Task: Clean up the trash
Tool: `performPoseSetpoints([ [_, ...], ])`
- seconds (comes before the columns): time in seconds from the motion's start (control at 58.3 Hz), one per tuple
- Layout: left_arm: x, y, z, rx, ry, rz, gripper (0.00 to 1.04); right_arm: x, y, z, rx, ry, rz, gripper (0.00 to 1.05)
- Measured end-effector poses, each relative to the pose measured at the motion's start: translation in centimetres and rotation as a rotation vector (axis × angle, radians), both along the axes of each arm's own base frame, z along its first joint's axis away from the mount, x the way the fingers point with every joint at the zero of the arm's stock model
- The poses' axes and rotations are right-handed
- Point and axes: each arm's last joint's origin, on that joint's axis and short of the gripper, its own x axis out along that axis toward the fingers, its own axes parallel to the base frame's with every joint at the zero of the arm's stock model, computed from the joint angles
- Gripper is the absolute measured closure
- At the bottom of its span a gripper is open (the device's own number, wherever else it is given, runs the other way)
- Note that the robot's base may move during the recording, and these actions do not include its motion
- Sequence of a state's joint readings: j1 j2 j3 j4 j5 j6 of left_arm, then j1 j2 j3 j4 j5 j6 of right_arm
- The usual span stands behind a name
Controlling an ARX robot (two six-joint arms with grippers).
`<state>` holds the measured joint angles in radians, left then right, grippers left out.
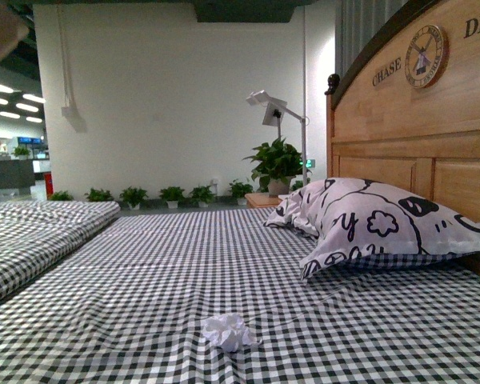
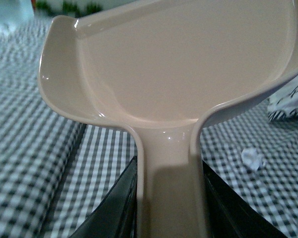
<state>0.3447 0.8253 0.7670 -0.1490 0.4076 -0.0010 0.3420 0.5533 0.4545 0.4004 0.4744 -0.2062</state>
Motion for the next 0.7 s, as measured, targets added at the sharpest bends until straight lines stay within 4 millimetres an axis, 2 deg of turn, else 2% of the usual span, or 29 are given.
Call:
performPoseSetpoints([
  [0.154, 4.0, 1.4, 0.6, 0.11, 0.038, -0.104, 0.76, 0.0, 0.0, 0.0, -0.001, 0.002, 0.002, 0.84],
  [0.223, 6.7, 1.9, 0.5, 0.222, 0.05, -0.174, 0.76, 0.0, 0.0, 0.0, -0.001, 0.003, 0.0, 0.84],
  [0.394, 10.9, 1.5, -1.6, 0.398, 0.121, -0.329, 0.76, 0.0, 0.0, 0.0, -0.001, 0.002, 0.0, 0.84],
  [0.566, 13.1, -0.2, -4.0, 0.521, 0.154, -0.51, 0.76, 0.0, 0.0, 0.0, -0.001, 0.002, 0.0, 0.84],
  [0.703, 13.8, -2.3, -5.2, 0.557, 0.158, -0.639, 0.76, 0.0, 0.0, 0.0, -0.001, 0.002, 0.0, 0.84],
])
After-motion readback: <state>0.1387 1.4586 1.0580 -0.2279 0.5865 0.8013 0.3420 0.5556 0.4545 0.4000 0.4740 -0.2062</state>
